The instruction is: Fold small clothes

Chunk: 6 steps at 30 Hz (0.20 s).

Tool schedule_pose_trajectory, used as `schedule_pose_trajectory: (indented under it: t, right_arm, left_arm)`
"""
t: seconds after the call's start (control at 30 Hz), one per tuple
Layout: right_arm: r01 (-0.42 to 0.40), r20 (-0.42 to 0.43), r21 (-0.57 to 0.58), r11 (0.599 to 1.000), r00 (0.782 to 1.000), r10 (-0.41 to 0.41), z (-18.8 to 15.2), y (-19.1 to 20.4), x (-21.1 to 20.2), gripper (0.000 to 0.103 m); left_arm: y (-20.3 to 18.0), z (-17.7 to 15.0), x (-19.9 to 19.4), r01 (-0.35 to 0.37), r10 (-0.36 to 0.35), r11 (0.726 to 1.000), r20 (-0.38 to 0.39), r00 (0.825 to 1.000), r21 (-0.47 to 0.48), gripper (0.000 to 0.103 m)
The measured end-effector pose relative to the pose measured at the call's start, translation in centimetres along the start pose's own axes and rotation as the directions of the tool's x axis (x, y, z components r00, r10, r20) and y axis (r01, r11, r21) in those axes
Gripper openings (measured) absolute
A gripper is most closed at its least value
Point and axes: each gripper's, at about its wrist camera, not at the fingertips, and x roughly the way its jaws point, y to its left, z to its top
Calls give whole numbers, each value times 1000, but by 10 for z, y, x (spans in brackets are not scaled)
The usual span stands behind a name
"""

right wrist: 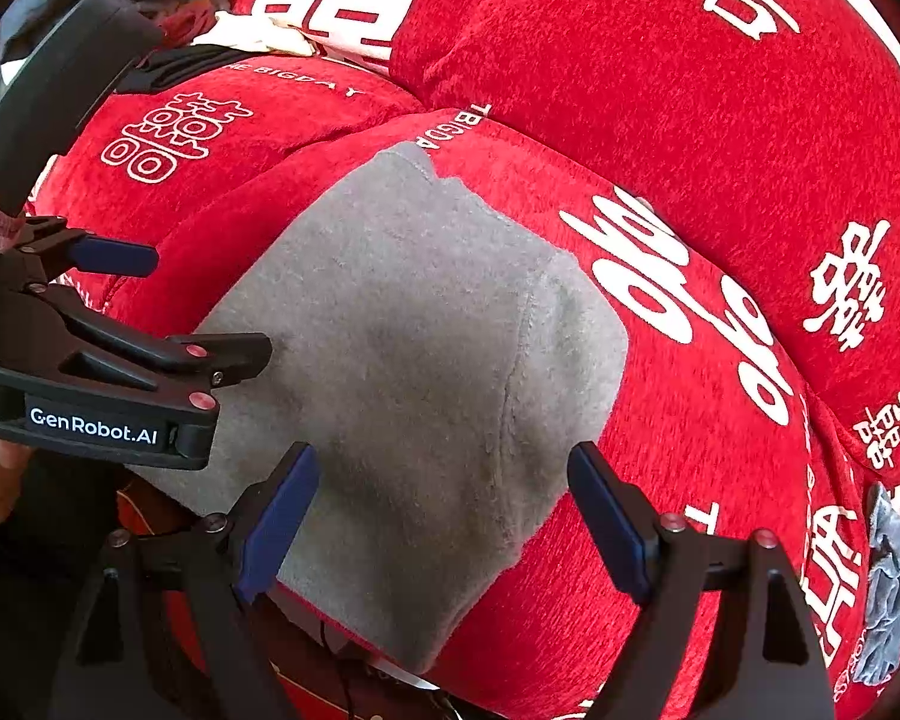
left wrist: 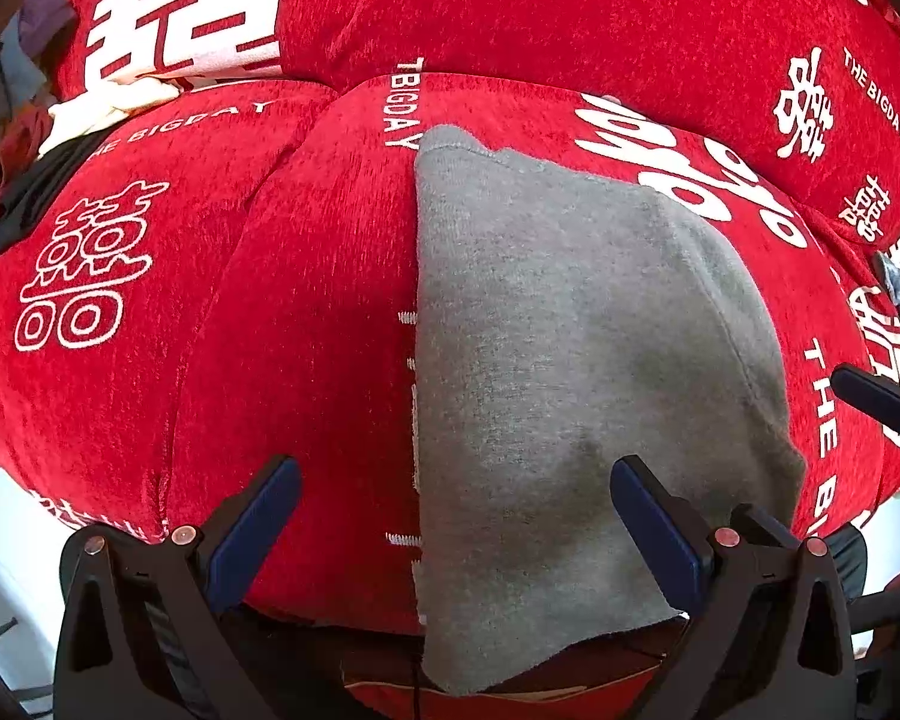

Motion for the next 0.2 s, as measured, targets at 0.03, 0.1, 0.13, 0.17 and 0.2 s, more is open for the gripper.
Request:
schedule_pose_trajectory:
  t: [0.03,0.1,0.13,0.17,0.2]
  right_arm:
    - [-2,2,1,1000,1000,2,-1,-1,0,88]
    - [-6,4,6,1000,1000,6,-2,-4,0,88]
    - [-7,5,9,1000,1000,7,-3,-4,0,88]
    - [-7,6,13,1000,1000,7,-3,-5,1,88]
    - [-10,7,17,1000,1000,10,-5,-7,1,88]
  left_arm:
    - [-1,0,-1,-3,3,1000,0,1000,2,103]
    - [-3,0,-1,-8,8,1000,0,1000,7,103]
    - [-4,0,-1,-11,11,1000,0,1000,9,103]
    - [-5,0,-1,-15,15,1000,0,1000,12,103]
    - [-6,-1,-1,-19,19,1000,1,1000,15,103]
